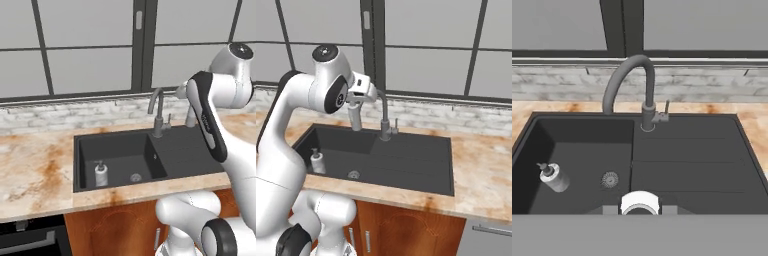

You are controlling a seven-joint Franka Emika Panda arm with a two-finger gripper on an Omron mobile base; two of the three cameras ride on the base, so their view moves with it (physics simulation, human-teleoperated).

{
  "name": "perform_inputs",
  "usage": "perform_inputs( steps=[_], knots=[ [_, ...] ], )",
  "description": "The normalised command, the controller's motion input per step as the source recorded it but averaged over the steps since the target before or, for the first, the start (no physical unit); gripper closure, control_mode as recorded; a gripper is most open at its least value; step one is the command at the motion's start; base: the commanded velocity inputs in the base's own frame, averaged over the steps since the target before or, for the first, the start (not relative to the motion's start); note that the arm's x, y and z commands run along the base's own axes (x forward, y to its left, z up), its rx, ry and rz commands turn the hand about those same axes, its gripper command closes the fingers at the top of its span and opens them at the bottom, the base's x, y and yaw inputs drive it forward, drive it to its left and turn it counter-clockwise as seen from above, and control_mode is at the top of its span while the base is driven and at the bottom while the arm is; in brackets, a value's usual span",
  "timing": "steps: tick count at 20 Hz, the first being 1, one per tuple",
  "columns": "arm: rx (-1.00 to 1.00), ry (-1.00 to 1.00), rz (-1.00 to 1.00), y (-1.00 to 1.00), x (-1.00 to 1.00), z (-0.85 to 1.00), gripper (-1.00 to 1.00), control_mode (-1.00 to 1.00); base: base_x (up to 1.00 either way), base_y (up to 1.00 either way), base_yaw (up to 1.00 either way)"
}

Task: Pick up the soap dispenser and soap dispenser from the sink, and place them back in the cabinet, and close the cabinet doors.

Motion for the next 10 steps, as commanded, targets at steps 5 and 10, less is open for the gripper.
perform_inputs(
  steps=[5, 10],
  knots=[
    [0.0, 0.0, 0.0, 0.0, 0.0, 0.0, 1.0, 1.0, -0.32, 0.0, 0.31],
    [0.0, 0.0, 0.0, 0.0, 0.0, 0.0, 1.0, 1.0, -0.28, 0.0, 0.5]
  ],
)
